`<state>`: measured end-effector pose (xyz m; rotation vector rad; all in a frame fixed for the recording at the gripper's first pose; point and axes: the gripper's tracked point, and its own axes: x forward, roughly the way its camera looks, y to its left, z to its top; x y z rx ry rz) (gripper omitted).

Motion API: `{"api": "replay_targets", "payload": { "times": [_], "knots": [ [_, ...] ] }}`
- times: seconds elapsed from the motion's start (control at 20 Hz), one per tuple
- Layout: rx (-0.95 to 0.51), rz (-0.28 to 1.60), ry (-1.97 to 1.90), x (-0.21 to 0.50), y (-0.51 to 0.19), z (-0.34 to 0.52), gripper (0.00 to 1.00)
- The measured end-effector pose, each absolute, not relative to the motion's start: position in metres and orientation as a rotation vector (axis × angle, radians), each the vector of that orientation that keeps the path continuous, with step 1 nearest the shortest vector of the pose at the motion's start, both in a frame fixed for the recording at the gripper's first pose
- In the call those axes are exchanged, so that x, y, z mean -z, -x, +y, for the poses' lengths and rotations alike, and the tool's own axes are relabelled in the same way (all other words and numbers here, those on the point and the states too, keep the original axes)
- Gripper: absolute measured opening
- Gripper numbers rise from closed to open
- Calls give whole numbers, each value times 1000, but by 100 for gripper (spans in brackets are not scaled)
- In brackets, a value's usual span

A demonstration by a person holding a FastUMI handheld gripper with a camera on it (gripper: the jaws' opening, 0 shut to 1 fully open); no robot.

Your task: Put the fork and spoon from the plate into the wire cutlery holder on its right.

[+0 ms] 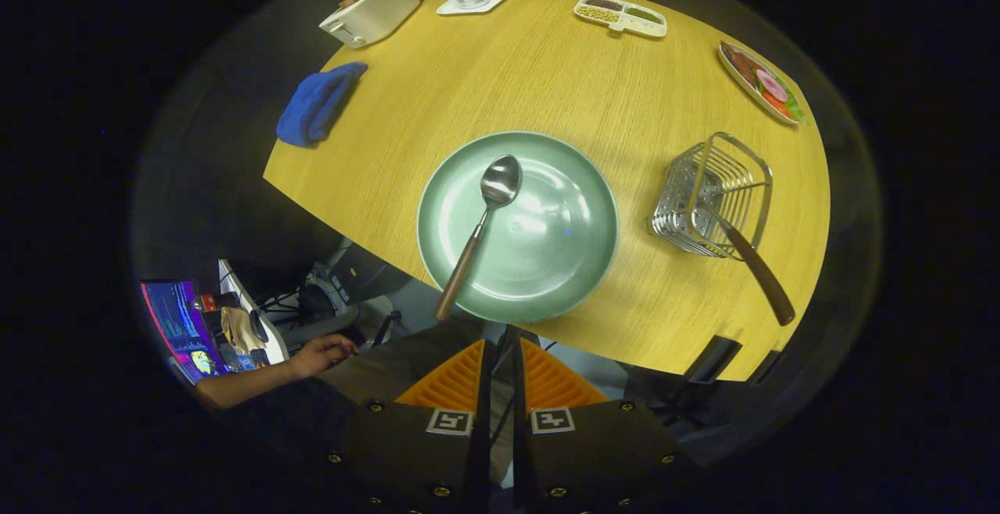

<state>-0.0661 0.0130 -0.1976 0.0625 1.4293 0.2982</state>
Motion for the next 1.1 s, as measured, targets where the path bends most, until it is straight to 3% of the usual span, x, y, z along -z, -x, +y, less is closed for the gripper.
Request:
{"api": "replay_targets", "payload": {
  "times": [0.15, 1.1],
  "knots": [
    [-285, 1428, -88, 216, 58, 32, 22],
    [-208, 1486, -138, 289, 36, 66, 21]
  ]
}}
